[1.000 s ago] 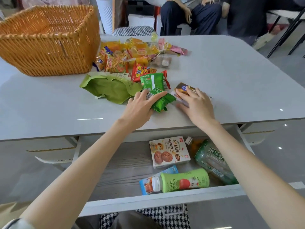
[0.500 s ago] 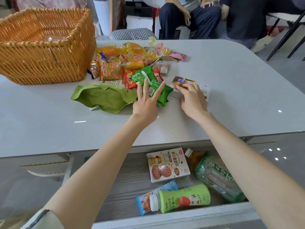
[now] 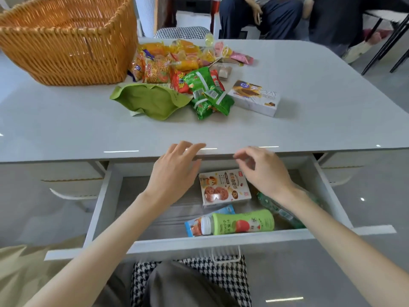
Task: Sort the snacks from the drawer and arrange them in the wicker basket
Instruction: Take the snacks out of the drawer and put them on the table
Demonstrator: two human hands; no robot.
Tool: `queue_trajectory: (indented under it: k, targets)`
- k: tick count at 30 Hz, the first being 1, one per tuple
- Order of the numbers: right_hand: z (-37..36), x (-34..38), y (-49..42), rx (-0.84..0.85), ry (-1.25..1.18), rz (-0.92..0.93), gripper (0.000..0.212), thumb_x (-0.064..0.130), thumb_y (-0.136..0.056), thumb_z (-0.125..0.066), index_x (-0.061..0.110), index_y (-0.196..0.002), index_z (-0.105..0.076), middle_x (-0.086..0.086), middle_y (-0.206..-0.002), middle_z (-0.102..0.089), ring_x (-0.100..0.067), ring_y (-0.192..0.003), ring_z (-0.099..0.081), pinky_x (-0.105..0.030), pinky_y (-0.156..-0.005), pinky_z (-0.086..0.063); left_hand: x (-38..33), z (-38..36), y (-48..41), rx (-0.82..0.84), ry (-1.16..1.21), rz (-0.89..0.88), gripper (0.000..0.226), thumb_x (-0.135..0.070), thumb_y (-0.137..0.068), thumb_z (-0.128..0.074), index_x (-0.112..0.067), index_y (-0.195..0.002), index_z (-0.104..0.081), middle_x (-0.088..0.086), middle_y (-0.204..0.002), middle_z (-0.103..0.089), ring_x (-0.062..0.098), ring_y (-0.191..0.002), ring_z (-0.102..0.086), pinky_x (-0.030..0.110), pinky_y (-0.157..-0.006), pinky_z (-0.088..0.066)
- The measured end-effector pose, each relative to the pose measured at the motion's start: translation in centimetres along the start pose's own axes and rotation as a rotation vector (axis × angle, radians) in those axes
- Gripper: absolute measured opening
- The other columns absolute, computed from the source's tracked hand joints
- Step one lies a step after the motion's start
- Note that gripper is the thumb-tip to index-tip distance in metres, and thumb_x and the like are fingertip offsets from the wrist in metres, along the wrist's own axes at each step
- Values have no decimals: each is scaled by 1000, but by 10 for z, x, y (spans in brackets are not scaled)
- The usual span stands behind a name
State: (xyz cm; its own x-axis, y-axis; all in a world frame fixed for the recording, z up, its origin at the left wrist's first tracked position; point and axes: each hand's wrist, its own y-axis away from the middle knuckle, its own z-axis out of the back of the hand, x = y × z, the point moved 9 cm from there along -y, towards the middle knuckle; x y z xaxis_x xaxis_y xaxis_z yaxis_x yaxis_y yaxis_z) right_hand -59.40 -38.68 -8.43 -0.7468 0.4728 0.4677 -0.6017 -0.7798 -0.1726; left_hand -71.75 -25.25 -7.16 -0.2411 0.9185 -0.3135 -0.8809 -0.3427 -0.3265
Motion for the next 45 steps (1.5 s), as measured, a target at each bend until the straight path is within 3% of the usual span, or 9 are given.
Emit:
queue_trajectory:
  k: [3,6,12,18,22,30,35,39,45]
  targets:
    - [-43,-9,18,243,121,-29,27,32,-93,-60,27,-119,-62,13,-119,-61,-3,-103,-55,-8,-75,-42,1,-7,26,-56,-29,-42,28,-16,-89,-59,-20,-116,-64,2,-117,-55,23,-106,-51,40,-86,-46]
    - [-88,-27,20,489,244,-49,55,40,-88,-65,28,-138,-47,3,-145,-45,-18,-132,-42,-37,-102,-43,-3,-19,42,-65,-49,-55,20,-15,-87,-63,-19,-106,-68,3,-105,-57,23,-96,-51,38,-77,-47]
    - [-116,-41,3,575,305,-44,108,50,-60,-84,30,-149,-27,-3,-152,-33,-27,-140,-29,-49,-113,-29,23,-95,61,498,-7,189,34,-35,-96,-50,-26,-128,-56,-2,-128,-54,20,-119,-46,33,-89,-46]
    - [-109,-40,0,433,361,-10,103,55,-58,-81,23,-144,-35,-8,-141,-42,-28,-127,-41,-41,-107,-35,15,-155,73,1081,65,203,68,-76,-85,-34,-12,-74,-56,2,-77,-57,17,-68,-53,27,-67,-40]
    - [-101,-41,-4,382,354,-1,107,52,-60,-81,25,-148,-28,-6,-143,-36,-27,-129,-35,-43,-105,-35,-2,-171,77,1168,138,196,95,-82,-74,-46,-6,-131,-49,5,-121,-57,20,-106,-55,31,-87,-43]
    - [-100,-43,-5,366,339,0,107,50,-61,-81,25,-149,-25,-6,-144,-33,-25,-131,-29,-42,-101,-37,-5,-187,80,1186,206,182,99,-72,-73,-61,-18,-148,-27,3,-151,-34,24,-133,-38,39,-109,-36]
    - [-100,-41,-4,352,316,5,106,52,-61,-79,24,-149,-27,-7,-141,-36,-25,-129,-30,-41,-99,-38,22,-157,82,1010,198,124,82,-58,-71,-72,-21,-137,-39,-3,-126,-58,16,-104,-57,32,-87,-51]
    - [-103,-39,-1,379,256,-20,105,51,-59,-79,32,-148,-27,-4,-139,-36,-23,-127,-30,-41,-99,-39,48,-117,78,798,52,71,64,-51,-66,-76,-25,-115,-43,-10,-95,-59,12,-78,-56,22,-58,-40]
    - [-97,-28,12,488,78,-70,78,55,-69,-76,56,-136,-37,-6,-128,-43,-27,-122,-35,-40,-99,-39,80,-46,77,618,57,99,75,-55,-58,-76,-30,-123,-47,-21,-107,-59,7,-92,-57,23,-76,-47]
